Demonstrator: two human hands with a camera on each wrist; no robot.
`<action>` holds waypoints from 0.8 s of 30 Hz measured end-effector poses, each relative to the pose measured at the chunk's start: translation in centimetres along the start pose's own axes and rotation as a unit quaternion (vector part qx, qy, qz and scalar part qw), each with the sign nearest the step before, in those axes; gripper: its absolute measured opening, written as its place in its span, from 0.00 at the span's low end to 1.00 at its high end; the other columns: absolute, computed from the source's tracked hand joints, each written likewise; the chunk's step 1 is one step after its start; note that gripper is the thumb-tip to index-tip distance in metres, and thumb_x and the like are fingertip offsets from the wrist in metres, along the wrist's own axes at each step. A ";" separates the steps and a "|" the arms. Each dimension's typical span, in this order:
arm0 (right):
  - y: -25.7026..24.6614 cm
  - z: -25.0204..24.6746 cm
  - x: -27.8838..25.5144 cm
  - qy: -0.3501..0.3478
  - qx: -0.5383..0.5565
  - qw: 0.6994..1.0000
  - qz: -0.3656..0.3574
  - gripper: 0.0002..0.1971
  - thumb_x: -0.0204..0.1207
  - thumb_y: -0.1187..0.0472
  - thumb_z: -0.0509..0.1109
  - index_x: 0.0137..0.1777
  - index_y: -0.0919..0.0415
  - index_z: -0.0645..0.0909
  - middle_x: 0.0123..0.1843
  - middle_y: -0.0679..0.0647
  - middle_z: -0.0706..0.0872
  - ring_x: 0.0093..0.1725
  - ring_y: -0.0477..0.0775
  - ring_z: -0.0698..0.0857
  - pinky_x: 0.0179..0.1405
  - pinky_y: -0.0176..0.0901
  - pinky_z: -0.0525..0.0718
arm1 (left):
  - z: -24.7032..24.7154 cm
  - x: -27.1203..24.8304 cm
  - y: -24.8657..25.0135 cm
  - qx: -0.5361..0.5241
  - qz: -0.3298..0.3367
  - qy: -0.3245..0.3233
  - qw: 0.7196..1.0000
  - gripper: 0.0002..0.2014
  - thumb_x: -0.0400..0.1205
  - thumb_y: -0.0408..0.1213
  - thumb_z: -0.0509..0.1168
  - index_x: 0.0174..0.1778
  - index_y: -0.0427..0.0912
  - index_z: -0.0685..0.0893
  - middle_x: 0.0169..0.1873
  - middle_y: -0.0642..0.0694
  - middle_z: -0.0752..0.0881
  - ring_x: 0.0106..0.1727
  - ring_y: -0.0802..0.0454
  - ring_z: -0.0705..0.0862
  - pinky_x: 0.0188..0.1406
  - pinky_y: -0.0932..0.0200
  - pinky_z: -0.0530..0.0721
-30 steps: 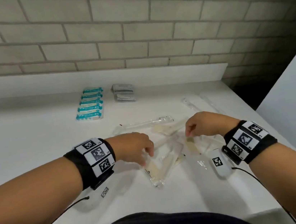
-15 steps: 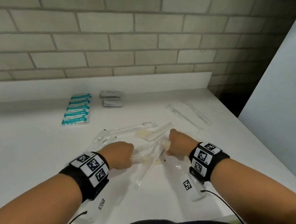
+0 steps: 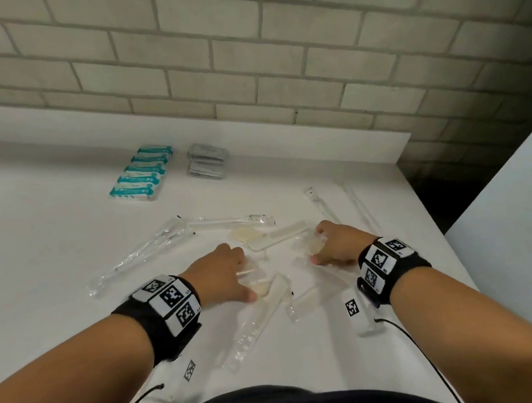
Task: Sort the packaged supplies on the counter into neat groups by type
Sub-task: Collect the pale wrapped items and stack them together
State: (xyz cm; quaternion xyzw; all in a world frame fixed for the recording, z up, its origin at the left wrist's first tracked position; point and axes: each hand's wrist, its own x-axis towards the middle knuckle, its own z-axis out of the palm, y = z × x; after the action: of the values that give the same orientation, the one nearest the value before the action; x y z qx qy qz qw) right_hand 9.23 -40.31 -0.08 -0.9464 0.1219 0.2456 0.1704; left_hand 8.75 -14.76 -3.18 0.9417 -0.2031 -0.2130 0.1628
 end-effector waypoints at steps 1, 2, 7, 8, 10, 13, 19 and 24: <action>-0.3 0.1 0.4 0.005 -0.022 1.000 0.001 0.33 0.69 0.48 0.77 0.71 0.52 0.67 0.63 0.57 0.80 0.43 0.56 0.84 0.46 0.47 0.84 | 0.2 0.0 0.2 0.001 0.005 0.003 1.000 0.37 0.68 0.59 0.74 0.69 0.50 0.71 0.62 0.51 0.72 0.58 0.51 0.79 0.54 0.57 0.80; -0.6 0.1 0.9 0.014 -0.058 0.998 0.001 0.33 0.69 0.46 0.76 0.71 0.53 0.68 0.66 0.58 0.76 0.49 0.58 0.84 0.52 0.50 0.84 | 0.3 0.1 0.5 0.002 0.014 0.004 1.000 0.36 0.68 0.58 0.74 0.69 0.49 0.72 0.61 0.51 0.72 0.57 0.52 0.79 0.52 0.58 0.79; -1.9 0.1 2.8 0.010 -0.159 0.986 -0.043 0.32 0.68 0.52 0.77 0.70 0.58 0.70 0.68 0.56 0.77 0.63 0.59 0.79 0.61 0.50 0.81 | 1.0 0.4 2.4 0.022 0.031 -0.002 0.999 0.22 0.75 0.49 0.67 0.66 0.52 0.74 0.60 0.54 0.72 0.57 0.51 0.80 0.50 0.59 0.77; -2.1 0.2 3.1 0.000 -0.157 0.986 -0.051 0.32 0.69 0.54 0.77 0.71 0.59 0.69 0.67 0.56 0.80 0.62 0.58 0.81 0.59 0.48 0.82 | 1.2 0.5 2.7 0.020 0.030 0.007 0.999 0.22 0.76 0.50 0.67 0.65 0.53 0.74 0.60 0.54 0.72 0.58 0.51 0.80 0.51 0.58 0.78; -2.4 0.0 3.5 -0.019 -0.170 0.983 -0.061 0.34 0.70 0.56 0.77 0.74 0.61 0.68 0.68 0.56 0.81 0.63 0.58 0.82 0.59 0.47 0.81 | 1.6 0.7 3.2 0.020 0.027 0.020 0.999 0.27 0.73 0.56 0.69 0.67 0.53 0.73 0.61 0.54 0.72 0.58 0.51 0.80 0.52 0.57 0.78; -3.4 -1.1 3.7 -0.001 -0.200 0.976 -0.088 0.25 0.73 0.62 0.72 0.71 0.62 0.74 0.67 0.56 0.81 0.62 0.58 0.82 0.55 0.46 0.82 | 1.8 1.0 3.8 0.034 0.012 0.019 0.999 0.31 0.71 0.57 0.71 0.68 0.49 0.73 0.62 0.51 0.74 0.59 0.48 0.79 0.48 0.57 0.75; -6.0 -1.4 3.8 0.007 -0.116 0.963 -0.242 0.05 0.67 0.63 0.70 0.40 0.55 0.77 0.44 0.50 0.77 0.42 0.52 0.78 0.35 0.42 0.76 | 0.7 1.0 4.1 0.038 -0.014 -0.011 0.999 0.23 0.73 0.51 0.72 0.61 0.46 0.77 0.57 0.47 0.82 0.58 0.47 0.80 0.46 0.58 0.76; -4.4 -1.6 4.8 -0.038 -0.136 0.965 -0.222 0.11 0.65 0.67 0.68 0.32 0.53 0.69 0.35 0.49 0.73 0.34 0.50 0.72 0.29 0.40 0.68 | -2.4 0.7 2.5 -0.006 -0.035 0.011 0.999 0.22 0.80 0.48 0.66 0.68 0.45 0.75 0.63 0.45 0.82 0.57 0.47 0.81 0.53 0.57 0.78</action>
State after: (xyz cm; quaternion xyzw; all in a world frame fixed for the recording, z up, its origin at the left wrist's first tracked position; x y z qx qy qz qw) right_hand 15.38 -37.68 -0.02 -0.9538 -0.1328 0.2520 0.0951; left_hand 9.63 -16.66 -0.40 0.9496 -0.1667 -0.2097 0.1628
